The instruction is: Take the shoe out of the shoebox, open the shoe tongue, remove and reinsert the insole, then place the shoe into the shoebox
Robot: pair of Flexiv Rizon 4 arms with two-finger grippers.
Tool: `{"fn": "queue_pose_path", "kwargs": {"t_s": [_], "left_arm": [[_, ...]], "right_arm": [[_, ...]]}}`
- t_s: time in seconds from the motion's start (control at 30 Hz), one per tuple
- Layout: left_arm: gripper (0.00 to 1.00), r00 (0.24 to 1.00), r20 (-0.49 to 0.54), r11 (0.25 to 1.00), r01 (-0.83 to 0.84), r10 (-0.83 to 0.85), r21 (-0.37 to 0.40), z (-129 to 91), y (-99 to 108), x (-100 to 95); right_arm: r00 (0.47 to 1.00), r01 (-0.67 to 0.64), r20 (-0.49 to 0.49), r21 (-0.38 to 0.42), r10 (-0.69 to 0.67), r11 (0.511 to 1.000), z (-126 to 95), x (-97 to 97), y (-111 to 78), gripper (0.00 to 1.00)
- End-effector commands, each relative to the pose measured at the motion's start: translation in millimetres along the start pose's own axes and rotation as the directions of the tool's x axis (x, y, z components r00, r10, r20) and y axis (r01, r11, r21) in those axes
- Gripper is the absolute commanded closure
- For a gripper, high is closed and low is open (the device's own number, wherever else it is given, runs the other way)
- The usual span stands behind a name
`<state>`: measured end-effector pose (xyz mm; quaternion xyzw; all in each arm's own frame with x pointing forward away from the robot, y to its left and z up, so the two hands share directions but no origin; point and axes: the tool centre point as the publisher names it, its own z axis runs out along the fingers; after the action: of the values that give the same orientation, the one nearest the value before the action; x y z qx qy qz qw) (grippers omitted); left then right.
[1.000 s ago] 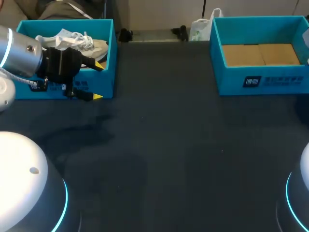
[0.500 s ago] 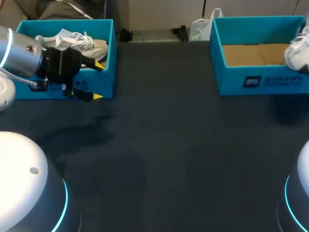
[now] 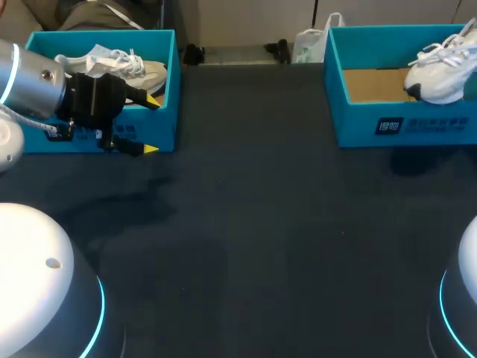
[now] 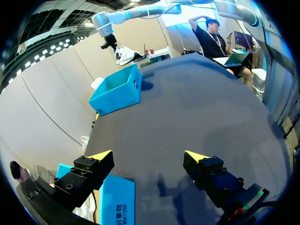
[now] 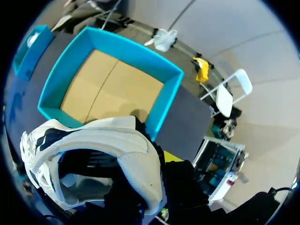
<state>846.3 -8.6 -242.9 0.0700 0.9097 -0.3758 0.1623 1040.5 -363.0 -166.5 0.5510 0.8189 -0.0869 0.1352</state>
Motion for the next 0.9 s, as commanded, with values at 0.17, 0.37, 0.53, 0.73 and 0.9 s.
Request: {"fn": "queue_pose_path", "kwargs": {"t_s": [0.17, 0.37, 0.53, 0.73, 0.9], "left_arm": [[0.00, 1.000, -0.001, 1.000, 0.000, 0.000, -0.002, 0.2, -0.1, -0.3], [0.00, 1.000, -0.001, 1.000, 0.000, 0.000, -0.002, 0.2, -0.1, -0.3], [0.00, 1.000, -0.001, 1.000, 0.000, 0.000, -0.002, 0.2, -0.1, -0.3], [0.00, 1.000, -0.001, 1.000, 0.000, 0.000, -0.002, 0.2, -0.1, -0.3], [0.00, 1.000, -0.001, 1.000, 0.000, 0.000, -0.002, 0.2, -0.1, -0.3]], "right_arm": [[0.809, -0.584, 0.035, 0.154, 0.587, 0.797, -3.3, 9.7, -12.0, 1.00], [0.809, -0.584, 0.035, 0.154, 0.587, 0.797, -3.3, 9.7, -12.0, 1.00], [0.809, -0.584, 0.035, 0.154, 0.587, 0.797, -3.3, 9.7, -12.0, 1.00], [0.809, -0.584, 0.035, 0.154, 0.587, 0.797, -3.3, 9.7, -12.0, 1.00], [0.812, -0.584, 0.056, 0.115, 0.582, 0.804, 6.7, 7.7, -10.0, 1.00]]}}
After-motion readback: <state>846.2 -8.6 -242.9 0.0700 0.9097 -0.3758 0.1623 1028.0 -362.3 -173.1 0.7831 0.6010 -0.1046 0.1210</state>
